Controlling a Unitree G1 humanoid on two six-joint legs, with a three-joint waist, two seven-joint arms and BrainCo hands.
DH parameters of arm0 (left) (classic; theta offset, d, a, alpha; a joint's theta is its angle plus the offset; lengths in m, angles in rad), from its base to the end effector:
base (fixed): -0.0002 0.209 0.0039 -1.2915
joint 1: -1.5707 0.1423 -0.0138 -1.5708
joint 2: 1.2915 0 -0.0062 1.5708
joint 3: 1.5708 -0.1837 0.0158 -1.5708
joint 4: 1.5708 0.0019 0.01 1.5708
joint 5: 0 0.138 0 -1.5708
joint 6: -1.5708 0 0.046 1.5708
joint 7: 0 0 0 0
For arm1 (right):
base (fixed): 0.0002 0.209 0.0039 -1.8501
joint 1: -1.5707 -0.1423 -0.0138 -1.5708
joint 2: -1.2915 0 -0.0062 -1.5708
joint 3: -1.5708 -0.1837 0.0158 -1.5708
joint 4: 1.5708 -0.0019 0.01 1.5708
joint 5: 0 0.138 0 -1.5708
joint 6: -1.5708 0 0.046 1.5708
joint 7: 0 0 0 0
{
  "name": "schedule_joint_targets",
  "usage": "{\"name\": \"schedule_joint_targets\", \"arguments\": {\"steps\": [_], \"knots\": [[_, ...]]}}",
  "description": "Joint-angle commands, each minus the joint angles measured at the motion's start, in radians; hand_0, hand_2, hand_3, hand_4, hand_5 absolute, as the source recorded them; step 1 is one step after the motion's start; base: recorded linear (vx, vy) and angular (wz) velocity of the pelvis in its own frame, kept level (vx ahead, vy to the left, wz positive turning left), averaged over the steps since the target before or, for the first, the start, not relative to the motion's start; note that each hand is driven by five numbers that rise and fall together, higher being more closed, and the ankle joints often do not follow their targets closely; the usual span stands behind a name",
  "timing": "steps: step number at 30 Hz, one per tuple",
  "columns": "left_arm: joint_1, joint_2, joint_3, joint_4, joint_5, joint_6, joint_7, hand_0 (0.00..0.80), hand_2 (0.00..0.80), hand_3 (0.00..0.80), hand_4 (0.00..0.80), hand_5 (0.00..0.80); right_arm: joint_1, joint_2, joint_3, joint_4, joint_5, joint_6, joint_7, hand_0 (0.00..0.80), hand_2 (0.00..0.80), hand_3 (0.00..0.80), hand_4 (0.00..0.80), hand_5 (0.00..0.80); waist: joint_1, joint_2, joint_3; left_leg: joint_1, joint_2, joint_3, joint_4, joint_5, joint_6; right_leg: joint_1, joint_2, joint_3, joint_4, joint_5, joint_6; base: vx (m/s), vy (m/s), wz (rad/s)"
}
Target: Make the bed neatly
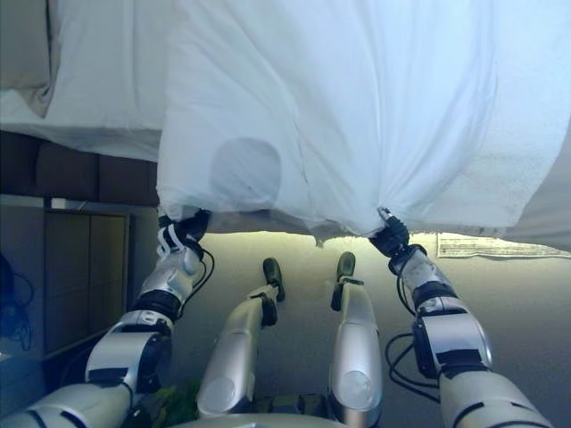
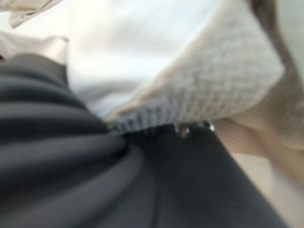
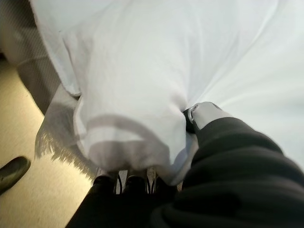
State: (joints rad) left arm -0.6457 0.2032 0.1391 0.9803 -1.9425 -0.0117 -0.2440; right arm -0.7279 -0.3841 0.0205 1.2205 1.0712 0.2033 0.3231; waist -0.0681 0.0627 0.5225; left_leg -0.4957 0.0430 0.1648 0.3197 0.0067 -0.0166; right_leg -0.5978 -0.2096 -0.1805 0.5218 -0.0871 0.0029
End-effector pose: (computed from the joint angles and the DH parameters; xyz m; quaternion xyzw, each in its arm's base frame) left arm 0.3052 0.1951 0.0363 -0.7774 -0.0416 0.0896 0.6212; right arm 0.3002 -0.2364 0.0324 0.3921 0.1978 -0.0020 0.8984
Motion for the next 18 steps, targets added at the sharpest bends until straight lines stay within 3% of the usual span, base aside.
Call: {"name": "schedule_joint_targets", "arguments": {"steps": [1,9,10,11,12,18], "knots": [[-0.08,0.084,0.073,0.024,-0.03,-0.094,-0.027,0.8,0.8,0.8,0.8,0.8,0.034,0.048,0.107,0.058,-0.111,0.107,-0.039,0.8,0.8,0.8,0.8,0.8,0.022,-0.003,-0.003,-0.051,-0.006,0.005,0.107,-0.068,-0.015,-0.004,-0.045,0.098,-0.19,0.171,0.093,-0.031,-0.01,0.01],[-0.079,0.119,0.071,0.054,-0.03,-0.107,-0.008,0.8,0.8,0.8,0.8,0.8,0.049,0.029,0.114,0.07,-0.162,0.117,-0.112,0.8,0.8,0.8,0.8,0.8,0.033,-0.022,-0.003,-0.044,0.007,0.002,0.085,-0.053,-0.021,0.01,-0.039,0.078,-0.212,0.179,0.1,0.009,-0.02,0.02],[-0.075,0.123,0.068,0.061,-0.03,-0.104,-0.014,0.696,0.696,0.696,0.696,0.696,0.053,0.027,0.115,0.071,-0.168,0.121,-0.114,0.8,0.8,0.8,0.8,0.8,0.034,-0.024,-0.003,-0.04,0.008,0.003,0.079,-0.05,-0.022,0.014,-0.039,0.075,-0.219,0.182,0.102,0.028,-0.036,-0.01],[-0.07,0.132,0.064,0.068,-0.03,-0.097,-0.021,0.383,0.383,0.383,0.383,0.383,0.059,0.023,0.116,0.07,-0.172,0.126,-0.113,0.8,0.8,0.8,0.8,0.8,0.036,-0.027,-0.003,-0.032,0.01,0.004,0.069,-0.047,-0.023,0.022,-0.04,0.072,-0.228,0.185,0.105,0.038,-0.036,-0.03],[-0.065,0.138,0.062,0.075,-0.03,-0.088,-0.027,0.0,0.0,0.0,0.0,0.0,0.065,0.02,0.116,0.07,-0.174,0.128,-0.111,0.8,0.8,0.8,0.8,0.8,0.037,-0.03,-0.003,-0.026,0.011,0.004,0.061,-0.044,-0.023,0.028,-0.04,0.07,-0.236,0.188,0.107,0.046,-0.033,-0.03],[-0.001,0.156,0.03,0.096,-0.014,-0.018,-0.12,0.0,0.0,0.0,0.0,0.0,0.11,0.009,0.102,0.065,-0.188,0.11,-0.113,0.8,0.8,0.8,0.8,0.8,0.05,-0.036,-0.003,-0.005,0.011,0.003,0.032,-0.039,-0.027,0.057,-0.047,0.052,-0.276,0.2,0.114,0.039,-0.038,0.02]]}}
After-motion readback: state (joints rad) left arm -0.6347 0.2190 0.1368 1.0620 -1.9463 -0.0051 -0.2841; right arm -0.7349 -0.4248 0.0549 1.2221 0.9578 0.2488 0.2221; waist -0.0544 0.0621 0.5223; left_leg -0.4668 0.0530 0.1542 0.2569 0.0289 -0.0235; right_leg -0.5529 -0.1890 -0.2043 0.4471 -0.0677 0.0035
